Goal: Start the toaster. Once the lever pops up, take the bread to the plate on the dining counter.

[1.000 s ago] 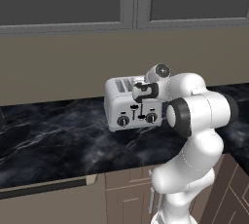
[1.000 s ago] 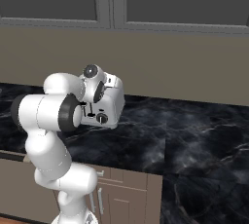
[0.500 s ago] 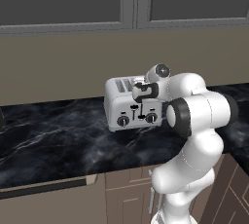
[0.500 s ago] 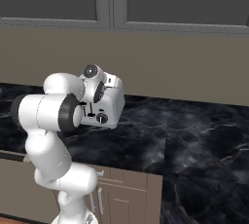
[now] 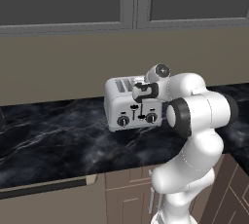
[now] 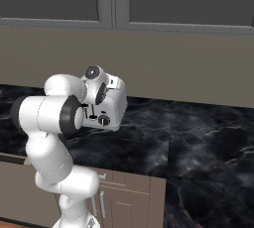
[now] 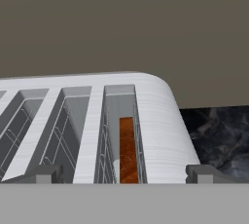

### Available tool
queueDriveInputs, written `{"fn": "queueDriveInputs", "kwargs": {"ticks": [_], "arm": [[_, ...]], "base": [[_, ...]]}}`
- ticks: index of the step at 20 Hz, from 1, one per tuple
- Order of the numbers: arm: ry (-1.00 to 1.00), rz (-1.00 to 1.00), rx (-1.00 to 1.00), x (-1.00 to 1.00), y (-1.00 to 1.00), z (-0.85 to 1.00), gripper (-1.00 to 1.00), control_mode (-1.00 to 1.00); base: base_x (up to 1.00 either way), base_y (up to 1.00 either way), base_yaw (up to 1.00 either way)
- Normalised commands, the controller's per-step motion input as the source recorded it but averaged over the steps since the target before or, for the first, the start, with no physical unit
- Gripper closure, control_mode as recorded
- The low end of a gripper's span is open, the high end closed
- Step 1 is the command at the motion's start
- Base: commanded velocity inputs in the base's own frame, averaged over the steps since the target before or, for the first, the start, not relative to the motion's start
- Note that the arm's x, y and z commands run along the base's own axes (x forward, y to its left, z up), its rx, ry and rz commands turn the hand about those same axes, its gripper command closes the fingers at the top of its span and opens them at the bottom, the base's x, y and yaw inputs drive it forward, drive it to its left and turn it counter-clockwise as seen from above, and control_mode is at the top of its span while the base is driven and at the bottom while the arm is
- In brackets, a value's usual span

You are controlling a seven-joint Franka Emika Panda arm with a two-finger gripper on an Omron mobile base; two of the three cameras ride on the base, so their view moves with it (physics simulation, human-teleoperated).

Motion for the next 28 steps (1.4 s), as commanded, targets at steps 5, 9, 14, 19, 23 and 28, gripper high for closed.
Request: {"fn": "queueDriveInputs", "kwargs": {"ticks": [5,9,14,19,23,28], "arm": [[0.00,0.00,0.00,0.00,0.00,0.00,-1.00,-1.00],[0.00,0.00,0.00,0.00,0.00,0.00,-1.00,-1.00],[0.00,0.00,0.00,0.00,0.00,0.00,-1.00,-1.00],[0.00,0.00,0.00,0.00,0.00,0.00,-1.00,-1.00],[0.00,0.00,0.00,0.00,0.00,0.00,-1.00,-1.00],[0.00,0.00,0.00,0.00,0.00,0.00,-1.00,-1.00]], "base": [[0.00,0.00,0.00],[0.00,0.00,0.00],[0.00,0.00,0.00],[0.00,0.00,0.00],[0.00,0.00,0.00],[0.00,0.00,0.00]]}}
